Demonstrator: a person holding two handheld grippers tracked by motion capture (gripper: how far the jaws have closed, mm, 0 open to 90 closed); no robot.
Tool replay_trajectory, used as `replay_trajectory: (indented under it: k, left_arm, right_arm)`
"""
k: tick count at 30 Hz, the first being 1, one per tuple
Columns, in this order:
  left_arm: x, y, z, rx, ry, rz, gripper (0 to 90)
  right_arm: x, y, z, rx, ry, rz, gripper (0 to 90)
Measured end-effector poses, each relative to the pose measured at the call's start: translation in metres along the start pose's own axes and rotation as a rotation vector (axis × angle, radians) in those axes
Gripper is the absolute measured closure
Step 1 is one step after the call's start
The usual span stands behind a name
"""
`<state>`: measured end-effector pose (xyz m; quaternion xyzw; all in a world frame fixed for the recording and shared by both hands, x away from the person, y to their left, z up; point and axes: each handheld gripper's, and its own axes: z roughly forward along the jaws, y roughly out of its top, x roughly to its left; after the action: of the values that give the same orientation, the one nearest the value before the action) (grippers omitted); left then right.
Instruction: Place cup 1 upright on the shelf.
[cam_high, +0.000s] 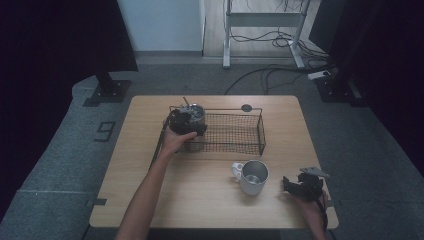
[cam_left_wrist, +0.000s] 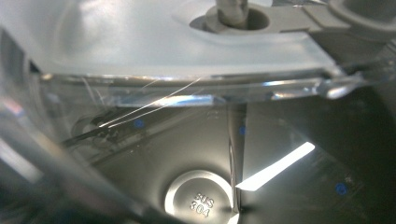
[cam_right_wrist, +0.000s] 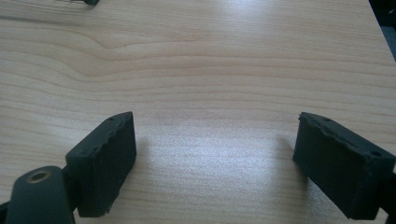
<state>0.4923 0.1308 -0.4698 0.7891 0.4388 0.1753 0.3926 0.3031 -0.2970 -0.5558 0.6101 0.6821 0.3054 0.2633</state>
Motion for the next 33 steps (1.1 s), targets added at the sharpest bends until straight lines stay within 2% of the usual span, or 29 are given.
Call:
replay_trajectory:
  k: [13,16,23,26,33]
  left_arm:
    - [-0.006,-0.006,-0.003,-0.004,0.02,0.023,3.4]
    - [-0.005,-0.007,-0.005,0.0,0.003,0.008,1.0]
    - [-0.002,-0.011,-0.01,-0.015,-0.007,-0.019,0.0]
    - [-0.004,-0.01,-0.011,-0.005,0.008,-0.03,0.0]
    - [-0.005,-0.008,-0.019,-0.028,0.006,-0.035,0.0]
  right_arm:
    - [0.0,0.0,0.0,0.0,0.0,-0.001,12.7]
    - [0.0,0.0,0.0,0.0,0.0,0.0,12.7]
    - [0.0,0.0,0.0,0.0,0.0,0.0,12.7]
    - [0.0,0.0,0.0,0.0,0.0,-0.001,12.7]
    - [0.0,0.0,0.0,0.0,0.0,-0.001,12.7]
